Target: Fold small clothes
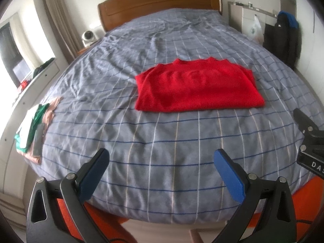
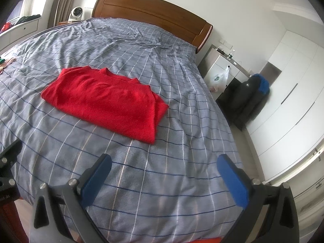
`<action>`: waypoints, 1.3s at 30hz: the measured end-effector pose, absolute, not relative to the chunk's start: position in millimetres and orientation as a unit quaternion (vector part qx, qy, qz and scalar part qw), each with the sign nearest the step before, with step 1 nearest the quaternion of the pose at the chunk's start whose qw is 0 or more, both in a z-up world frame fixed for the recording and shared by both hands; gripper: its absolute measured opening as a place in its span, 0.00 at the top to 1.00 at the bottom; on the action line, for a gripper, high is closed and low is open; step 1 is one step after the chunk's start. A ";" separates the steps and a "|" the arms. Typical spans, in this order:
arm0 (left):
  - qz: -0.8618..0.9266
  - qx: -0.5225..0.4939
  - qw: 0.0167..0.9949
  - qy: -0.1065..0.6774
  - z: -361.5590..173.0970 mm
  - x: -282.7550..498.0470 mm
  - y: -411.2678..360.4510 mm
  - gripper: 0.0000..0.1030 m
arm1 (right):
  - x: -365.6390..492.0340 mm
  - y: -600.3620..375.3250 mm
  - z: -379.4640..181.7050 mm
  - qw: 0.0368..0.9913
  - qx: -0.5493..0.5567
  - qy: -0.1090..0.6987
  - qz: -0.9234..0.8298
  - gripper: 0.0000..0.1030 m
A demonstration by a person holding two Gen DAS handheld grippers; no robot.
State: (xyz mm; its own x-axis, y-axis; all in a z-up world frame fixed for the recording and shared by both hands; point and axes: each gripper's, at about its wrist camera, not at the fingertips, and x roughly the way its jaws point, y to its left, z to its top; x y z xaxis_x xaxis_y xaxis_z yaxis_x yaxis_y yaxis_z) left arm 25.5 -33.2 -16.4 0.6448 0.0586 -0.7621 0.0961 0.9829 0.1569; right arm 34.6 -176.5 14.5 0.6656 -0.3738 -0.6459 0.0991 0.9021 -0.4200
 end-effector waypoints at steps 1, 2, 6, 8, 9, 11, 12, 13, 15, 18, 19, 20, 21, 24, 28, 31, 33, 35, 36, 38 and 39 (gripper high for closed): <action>-0.011 0.092 0.900 0.426 -18.3 27.4 -32.5 0.00 | 35.5 -177.2 12.7 0.895 -0.177 0.388 -0.134 0.01; -0.012 0.090 0.897 0.431 -20.2 29.7 -30.9 0.00 | 36.5 -177.5 11.3 0.893 -0.178 0.391 -0.135 0.01; -0.011 0.082 0.896 0.436 -22.2 36.3 -24.4 0.00 | 40.5 -175.6 8.9 0.890 -0.182 0.396 -0.134 0.01; -0.014 0.077 0.897 0.436 -21.7 38.2 -22.5 0.00 | 42.2 -173.6 10.1 0.890 -0.183 0.395 -0.133 0.01; -0.015 0.074 0.896 0.437 -22.0 39.3 -21.6 0.00 | 43.2 -172.5 10.4 0.890 -0.185 0.395 -0.132 0.01; -0.016 0.071 0.894 0.442 -24.6 41.4 -20.2 0.00 | 45.2 -171.1 9.8 0.890 -0.188 0.395 -0.131 0.01; -0.016 0.071 0.893 0.444 -25.7 42.8 -20.0 0.00 | 46.2 -170.8 9.0 0.889 -0.188 0.396 -0.131 0.01; -0.017 0.071 0.892 0.446 -27.0 43.6 -19.9 0.00 | 47.1 -170.0 8.8 0.889 -0.189 0.397 -0.131 0.01; -0.017 0.071 0.890 0.450 -29.6 45.4 -20.1 0.00 | 48.9 -170.2 7.5 0.888 -0.189 0.399 -0.130 0.01; -0.021 0.071 0.889 0.453 -31.2 46.4 -21.8 0.00 | 51.1 -171.2 4.8 0.886 -0.188 0.403 -0.131 0.01; -0.022 0.071 0.888 0.453 -31.4 46.6 -22.5 0.00 | 51.6 -171.4 4.2 0.886 -0.187 0.404 -0.131 0.01; -0.023 0.071 0.888 0.454 -31.6 47.4 -22.7 0.00 | 51.7 -171.7 3.3 0.885 -0.187 0.405 -0.131 0.01; -0.026 0.070 0.887 0.455 -32.3 47.8 -23.0 0.00 | 51.7 -171.9 2.5 0.885 -0.186 0.406 -0.131 0.01; -0.035 0.066 0.885 0.460 -33.7 49.0 -23.2 0.00 | 52.7 -171.8 -0.2 0.884 -0.186 0.408 -0.131 0.01; -0.044 0.062 0.883 0.463 -36.0 51.4 -22.7 0.00 | 55.0 -171.2 -3.1 0.883 -0.187 0.411 -0.129 0.01; -0.058 0.047 0.882 0.466 -37.1 53.9 -20.3 0.00 | 57.5 -172.2 -5.8 0.882 -0.185 0.414 -0.127 0.01; -0.068 0.036 0.882 0.465 -36.1 54.3 -18.4 0.00 | 58.2 -172.1 -7.5 0.881 -0.186 0.416 -0.127 0.01; -0.072 0.033 0.883 0.463 -35.7 55.0 -18.3 0.00 | 59.3 -171.3 -8.7 0.881 -0.186 0.417 -0.125 0.01; -0.073 0.033 0.883 0.462 -35.7 55.1 -18.4 0.00 | 60.0 -170.6 -9.4 0.881 -0.186 0.417 -0.125 0.01; -0.074 0.036 0.883 0.461 -36.4 54.8 -18.7 0.00 | 61.9 -168.9 -10.9 0.880 -0.189 0.418 -0.125 0.01; -0.073 0.035 0.883 0.462 -36.6 55.0 -19.0 0.00 | 62.3 -168.4 -11.3 0.879 -0.189 0.419 -0.125 0.01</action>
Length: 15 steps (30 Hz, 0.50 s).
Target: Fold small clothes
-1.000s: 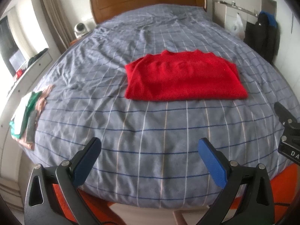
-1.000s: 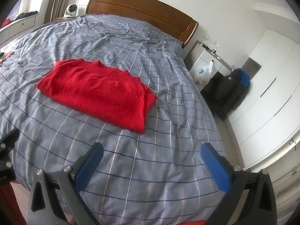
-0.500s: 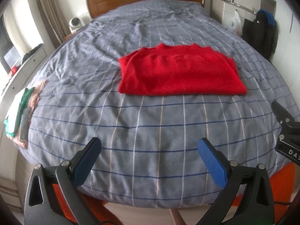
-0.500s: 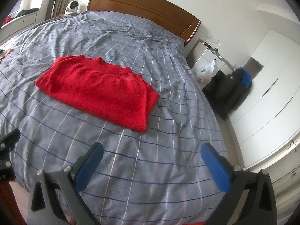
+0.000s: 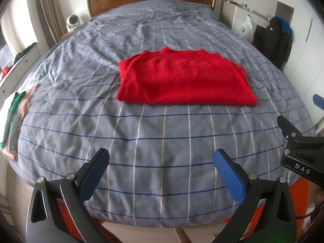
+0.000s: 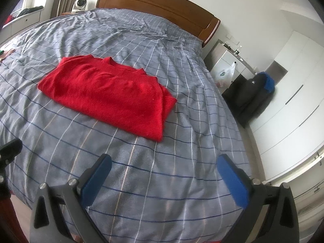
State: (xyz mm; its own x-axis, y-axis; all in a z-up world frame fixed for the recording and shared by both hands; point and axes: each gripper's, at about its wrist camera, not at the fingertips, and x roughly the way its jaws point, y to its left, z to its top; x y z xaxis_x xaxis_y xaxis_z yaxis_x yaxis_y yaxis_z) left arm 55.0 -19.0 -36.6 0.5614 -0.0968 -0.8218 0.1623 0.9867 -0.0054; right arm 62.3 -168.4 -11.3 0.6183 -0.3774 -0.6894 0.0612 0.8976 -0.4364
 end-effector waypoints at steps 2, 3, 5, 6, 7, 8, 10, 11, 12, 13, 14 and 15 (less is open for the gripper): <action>-0.074 0.035 0.882 0.465 -37.9 56.1 -18.1 0.00 | 63.9 -167.0 -12.9 0.879 -0.189 0.420 -0.124 0.01; -0.074 0.034 0.881 0.467 -39.0 57.2 -17.6 0.00 | 64.6 -166.4 -14.1 0.879 -0.190 0.420 -0.122 0.01; -0.073 0.033 0.880 0.469 -41.8 59.8 -16.3 0.00 | 66.0 -166.0 -16.5 0.881 -0.184 0.420 -0.115 0.01; -0.071 0.035 0.880 0.469 -44.2 61.7 -15.3 0.00 | 67.0 -166.3 -16.9 0.885 -0.177 0.416 -0.107 0.01; -0.069 0.036 0.881 0.467 -47.4 63.7 -14.4 0.00 | 68.9 -167.5 -18.7 0.892 -0.166 0.411 -0.093 0.01; -0.064 0.039 0.884 0.462 -53.3 66.6 -13.0 0.00 | 71.9 -169.4 -22.3 0.896 -0.155 0.407 -0.080 0.01; -0.041 0.053 0.890 0.451 -67.5 71.1 -8.6 0.00 | 84.6 -182.6 -31.5 0.905 -0.123 0.406 -0.043 0.01; -0.028 0.061 0.892 0.447 -74.7 72.1 -5.7 0.00 | 97.5 -196.4 -38.6 0.906 -0.096 0.411 -0.026 0.01; -0.013 0.071 0.893 0.443 -85.1 73.0 0.4 0.00 | 114.2 -218.2 -45.3 0.909 -0.054 0.412 -0.010 0.01; -0.008 0.073 0.894 0.442 -90.5 73.0 5.4 0.00 | 127.9 -239.3 -50.5 0.912 -0.013 0.410 0.004 0.01; -0.004 0.072 0.895 0.440 -96.1 72.6 12.5 0.00 | 149.2 -274.0 -56.6 0.912 0.050 0.406 0.022 0.01; -0.001 0.068 0.897 0.437 -98.8 72.5 17.2 0.00 | 165.2 -297.8 -61.7 0.909 0.088 0.407 0.026 0.01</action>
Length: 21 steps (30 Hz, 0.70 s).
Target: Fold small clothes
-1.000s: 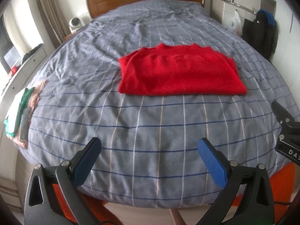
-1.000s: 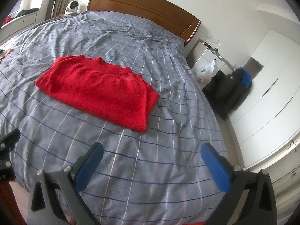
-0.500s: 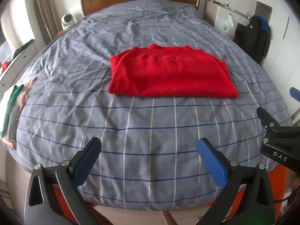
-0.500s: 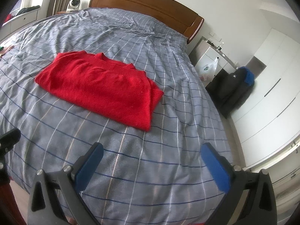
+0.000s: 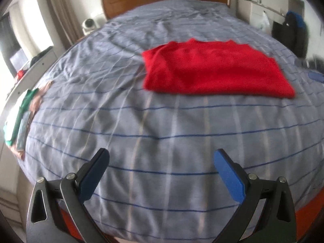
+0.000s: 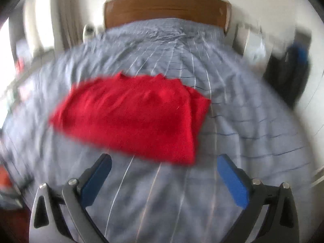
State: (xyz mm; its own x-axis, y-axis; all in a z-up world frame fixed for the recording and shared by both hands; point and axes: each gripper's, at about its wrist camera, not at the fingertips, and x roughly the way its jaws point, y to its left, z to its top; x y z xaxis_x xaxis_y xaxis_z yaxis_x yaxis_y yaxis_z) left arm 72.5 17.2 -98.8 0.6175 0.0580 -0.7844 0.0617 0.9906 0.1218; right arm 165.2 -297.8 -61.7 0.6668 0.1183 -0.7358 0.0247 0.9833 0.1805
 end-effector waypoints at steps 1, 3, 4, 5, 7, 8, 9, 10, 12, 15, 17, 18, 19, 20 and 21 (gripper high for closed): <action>0.006 0.062 0.900 0.432 -102.7 72.7 25.2 0.00 | 180.6 -318.2 -67.3 0.904 0.117 0.411 0.024 0.01; 0.011 0.052 0.902 0.429 -106.7 74.9 33.5 0.00 | 218.3 -357.8 -86.9 0.879 0.185 0.439 0.029 0.01; 0.013 0.045 0.903 0.428 -108.9 76.4 37.4 0.00 | 230.0 -367.8 -95.1 0.868 0.211 0.448 0.030 0.01; 0.014 0.042 0.904 0.426 -110.8 77.8 40.4 0.00 | 241.7 -376.6 -105.4 0.855 0.246 0.454 0.037 0.01; 0.022 0.045 0.906 0.420 -115.9 80.1 44.5 0.00 | 259.9 -381.7 -125.2 0.832 0.295 0.467 0.050 0.05; 0.024 0.048 0.906 0.419 -118.2 80.8 45.3 0.00 | 268.8 -377.3 -133.5 0.827 0.299 0.474 0.049 0.09; 0.029 0.056 0.906 0.418 -122.3 82.6 46.6 0.00 | 274.8 -371.6 -138.2 0.825 0.293 0.479 0.054 0.17; 0.032 0.060 0.906 0.418 -124.7 83.6 47.7 0.00 | 280.4 -363.7 -143.3 0.822 0.284 0.490 0.059 0.27; 0.037 0.064 0.904 0.421 -130.1 87.0 53.4 0.00 | 292.4 -340.2 -153.1 0.814 0.239 0.527 0.050 0.53; 0.048 0.051 0.904 0.422 -130.2 92.5 69.4 0.00 | 301.8 -312.0 -133.9 0.826 0.165 0.539 0.030 0.87; 0.070 0.042 0.908 0.410 -127.1 96.5 86.1 0.00 | 304.7 -286.5 -100.2 0.841 0.141 0.520 0.042 0.88; 0.087 0.034 0.910 0.404 -125.3 99.3 98.0 0.00 | 307.6 -275.0 -85.7 0.846 0.138 0.512 0.056 0.88; 0.096 0.028 0.910 0.402 -125.0 101.5 105.7 0.00 | 310.5 -260.6 -71.0 0.850 0.133 0.505 0.069 0.88; 0.105 0.020 0.910 0.400 -124.8 103.4 114.5 0.00 | 316.7 -236.6 -52.1 0.853 0.123 0.498 0.091 0.88; 0.118 0.006 0.910 0.398 -125.1 105.5 126.9 0.00 | 321.5 -221.5 -42.7 0.854 0.118 0.496 0.105 0.88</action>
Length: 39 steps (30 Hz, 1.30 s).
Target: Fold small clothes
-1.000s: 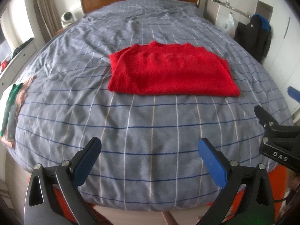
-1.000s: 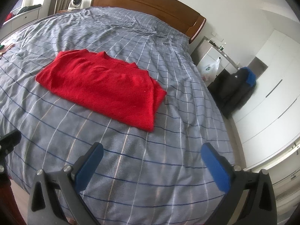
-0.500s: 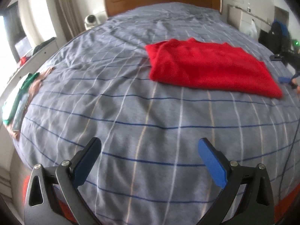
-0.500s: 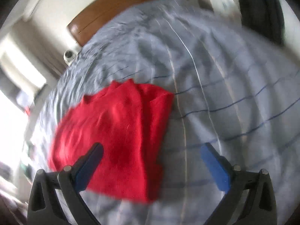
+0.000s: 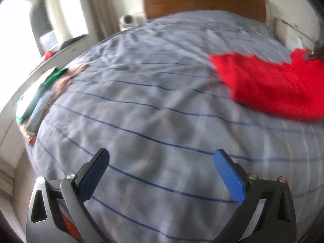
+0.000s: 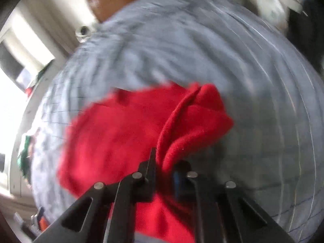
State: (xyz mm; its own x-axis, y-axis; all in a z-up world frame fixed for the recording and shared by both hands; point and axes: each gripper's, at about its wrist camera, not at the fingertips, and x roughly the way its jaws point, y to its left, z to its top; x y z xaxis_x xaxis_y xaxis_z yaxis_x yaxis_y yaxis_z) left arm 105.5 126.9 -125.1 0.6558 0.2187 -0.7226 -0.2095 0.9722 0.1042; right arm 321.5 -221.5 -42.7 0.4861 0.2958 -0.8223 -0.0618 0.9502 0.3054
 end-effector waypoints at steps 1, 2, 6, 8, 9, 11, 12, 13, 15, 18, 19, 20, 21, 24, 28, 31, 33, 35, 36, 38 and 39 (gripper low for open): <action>0.126 -0.006 0.909 0.398 -125.9 106.5 135.3 0.00 | 326.6 -203.6 -34.6 0.853 0.115 0.495 0.118 0.88; 0.130 -0.015 0.907 0.399 -126.6 106.6 141.7 0.00 | 332.7 -183.5 -28.9 0.851 0.113 0.495 0.131 0.88; 0.139 -0.045 0.905 0.400 -128.1 104.2 160.8 0.00 | 352.3 -104.2 -32.0 0.845 0.110 0.492 0.179 0.88; 0.140 -0.044 0.905 0.400 -129.1 103.6 162.4 0.00 | 361.4 -76.3 -49.3 0.838 0.128 0.494 0.194 0.87; 0.139 -0.041 0.904 0.401 -130.1 104.1 162.1 0.00 | 367.3 -64.4 -58.0 0.832 0.143 0.495 0.208 0.84; 0.140 -0.037 0.903 0.404 -131.5 105.3 161.6 0.00 | 369.7 -45.3 -82.2 0.798 0.186 0.515 0.254 0.72; 0.141 -0.036 0.903 0.405 -132.1 105.7 162.0 0.00 | 369.7 -41.1 -89.3 0.783 0.202 0.526 0.265 0.57; 0.140 -0.039 0.903 0.405 -132.4 105.6 162.9 0.00 | 366.3 -40.2 -92.3 0.773 0.221 0.526 0.278 0.54; 0.139 -0.049 0.902 0.406 -131.9 107.0 165.9 0.00 | 354.1 -47.6 -84.3 0.768 0.247 0.501 0.315 0.51; 0.136 -0.068 0.898 0.412 -134.1 109.5 171.3 0.00 | 332.9 -73.1 -60.3 0.815 0.192 0.464 0.289 0.39; 0.136 -0.072 0.897 0.415 -135.3 110.5 171.7 0.00 | 327.3 -81.6 -55.4 0.834 0.155 0.459 0.264 0.39; 0.135 -0.073 0.896 0.416 -136.1 110.5 171.6 0.00 | 319.2 -87.9 -55.9 0.851 0.099 0.460 0.232 0.39; 0.135 -0.074 0.895 0.418 -137.1 111.1 170.8 0.00 | 315.8 -91.3 -60.7 0.854 0.071 0.466 0.221 0.39; 0.136 -0.065 0.897 0.417 -138.2 111.0 165.7 0.00 | 300.8 -86.1 -97.0 0.844 0.025 0.491 0.212 0.39; 0.139 -0.055 0.900 0.410 -137.9 108.4 162.9 0.00 | 259.3 -57.1 -122.3 0.869 -0.064 0.447 0.202 0.36; 0.138 -0.059 0.899 0.411 -139.5 107.4 163.6 0.00 | 250.5 -62.0 -103.6 0.878 -0.056 0.429 0.202 0.37; 0.136 -0.062 0.898 0.413 -141.2 108.4 161.2 0.00 | 237.9 -75.5 -79.3 0.889 -0.029 0.405 0.212 0.37; 0.131 -0.057 0.898 0.417 -142.5 111.4 155.0 0.00 | 222.3 -78.0 -69.1 0.896 -0.029 0.381 0.226 0.37; 0.128 -0.052 0.897 0.419 -142.9 112.7 150.8 0.00 | 221.1 -74.7 -73.0 0.893 -0.030 0.384 0.235 0.37; 0.117 -0.035 0.896 0.426 -140.9 116.6 140.3 0.00 | 222.8 -69.9 -100.4 0.877 -0.022 0.415 0.241 0.37; 0.107 -0.025 0.897 0.429 -136.8 120.0 135.2 0.00 | 223.8 -68.6 -118.2 0.864 -0.015 0.441 0.242 0.37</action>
State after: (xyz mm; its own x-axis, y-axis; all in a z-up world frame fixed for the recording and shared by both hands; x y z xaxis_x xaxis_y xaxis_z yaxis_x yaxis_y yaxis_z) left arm 120.0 135.2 -136.8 0.6092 0.1698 -0.7746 -0.2126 0.9760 0.0468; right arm 223.8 -68.6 -118.2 0.4928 0.4056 -0.7698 -0.4320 0.8820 0.1881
